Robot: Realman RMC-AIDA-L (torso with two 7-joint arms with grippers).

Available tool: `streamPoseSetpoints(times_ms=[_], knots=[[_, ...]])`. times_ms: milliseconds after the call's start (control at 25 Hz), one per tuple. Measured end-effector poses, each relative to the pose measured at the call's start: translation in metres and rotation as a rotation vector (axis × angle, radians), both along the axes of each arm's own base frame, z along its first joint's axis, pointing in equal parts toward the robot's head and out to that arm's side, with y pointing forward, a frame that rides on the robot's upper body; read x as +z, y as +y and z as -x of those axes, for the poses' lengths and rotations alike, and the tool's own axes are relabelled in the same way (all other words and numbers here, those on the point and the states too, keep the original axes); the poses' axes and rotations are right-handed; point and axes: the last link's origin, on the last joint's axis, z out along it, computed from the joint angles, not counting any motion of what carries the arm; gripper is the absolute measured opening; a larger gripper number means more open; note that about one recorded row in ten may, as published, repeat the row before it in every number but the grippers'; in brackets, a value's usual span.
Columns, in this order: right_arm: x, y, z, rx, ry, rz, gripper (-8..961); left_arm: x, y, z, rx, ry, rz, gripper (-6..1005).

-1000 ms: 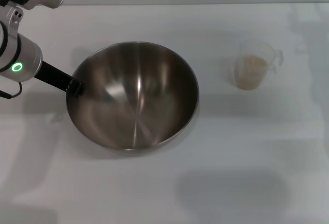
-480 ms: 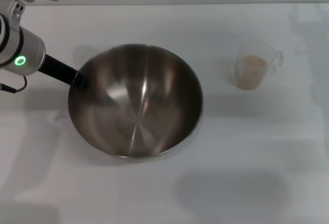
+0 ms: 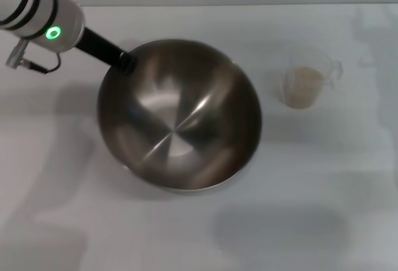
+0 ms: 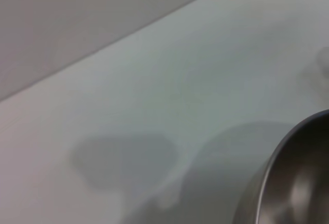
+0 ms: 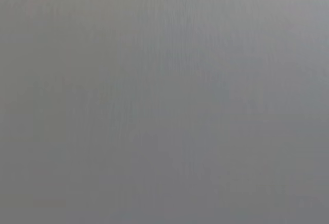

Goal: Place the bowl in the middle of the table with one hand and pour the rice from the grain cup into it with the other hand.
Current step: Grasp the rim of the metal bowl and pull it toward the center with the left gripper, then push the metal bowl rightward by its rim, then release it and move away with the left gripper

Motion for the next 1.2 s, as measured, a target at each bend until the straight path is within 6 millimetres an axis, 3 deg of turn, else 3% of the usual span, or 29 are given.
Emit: streamPoseSetpoints(times_ms=[200, 600, 1200], knots=[[0.0, 0.0, -0.001, -0.003, -0.001, 0.0, 607, -0.012, 0.011, -0.022, -0.038, -0.001, 0.03, 37], [0.0, 0.0, -0.002, -0.009, -0.002, 0.004, 606, -0.036, 0.026, -0.031, -0.035, -0.032, 0.062, 38], [-0.001, 0.001, -0.001, -0.009, 0.0, 0.006, 607, -0.047, 0.036, -0.007, 0.014, -0.014, 0.037, 37]])
